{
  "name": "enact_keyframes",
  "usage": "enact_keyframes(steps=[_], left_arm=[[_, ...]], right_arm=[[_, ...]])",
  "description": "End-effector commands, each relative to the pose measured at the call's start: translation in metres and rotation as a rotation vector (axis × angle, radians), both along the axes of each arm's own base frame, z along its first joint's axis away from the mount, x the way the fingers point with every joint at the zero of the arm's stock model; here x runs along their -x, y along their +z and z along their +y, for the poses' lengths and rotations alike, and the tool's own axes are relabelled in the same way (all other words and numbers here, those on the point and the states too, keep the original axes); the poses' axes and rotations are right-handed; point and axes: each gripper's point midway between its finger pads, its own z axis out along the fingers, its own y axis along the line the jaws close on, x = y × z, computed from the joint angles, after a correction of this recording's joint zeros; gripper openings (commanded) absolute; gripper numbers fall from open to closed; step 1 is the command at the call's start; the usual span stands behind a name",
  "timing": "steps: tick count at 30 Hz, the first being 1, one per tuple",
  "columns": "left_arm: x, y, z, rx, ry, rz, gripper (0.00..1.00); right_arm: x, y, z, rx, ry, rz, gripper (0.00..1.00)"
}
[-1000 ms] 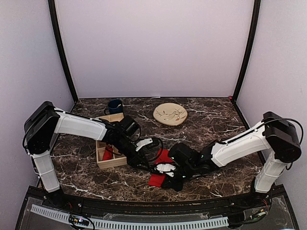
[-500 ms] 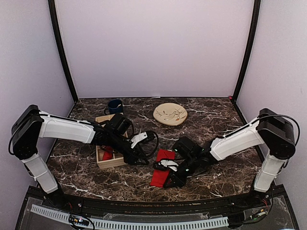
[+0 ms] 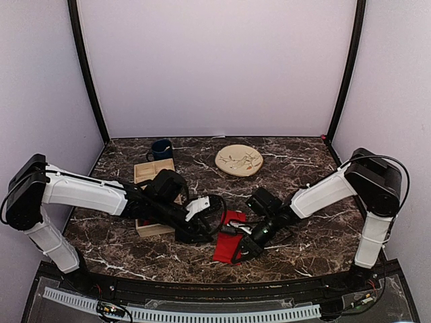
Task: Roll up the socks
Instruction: Roll the sock at the center of the board.
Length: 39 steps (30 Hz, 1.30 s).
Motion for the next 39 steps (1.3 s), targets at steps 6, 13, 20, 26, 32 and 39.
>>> enact_keyframes(steps=[6,13,20,26,32,39], left_arm=[[0.019,-0.006,-0.008,-0.02,-0.068,-0.118,0.44],[0.04,-0.019,-0.016,-0.057,-0.135,-0.17,0.44],[0.054,-0.03,-0.024,-0.081,-0.178,-0.236,0.41],[0.054,-0.041,-0.03,-0.115,-0.174,-0.299,0.39],[0.051,-0.051,-0.034,-0.146,-0.164,-0.333,0.39],[0.043,-0.055,-0.036,-0.166,-0.143,-0.372,0.39]], right_arm=[[0.003,-0.016,-0.013,0.09,-0.042,0.134,0.0],[-0.001,-0.013,-0.009,0.083,-0.043,0.132,0.0],[-0.002,-0.012,-0.008,0.081,-0.047,0.137,0.0],[-0.003,-0.01,-0.007,0.076,-0.045,0.138,0.0],[-0.003,-0.009,-0.007,0.075,-0.045,0.137,0.0],[-0.002,-0.009,-0.007,0.073,-0.041,0.143,0.0]])
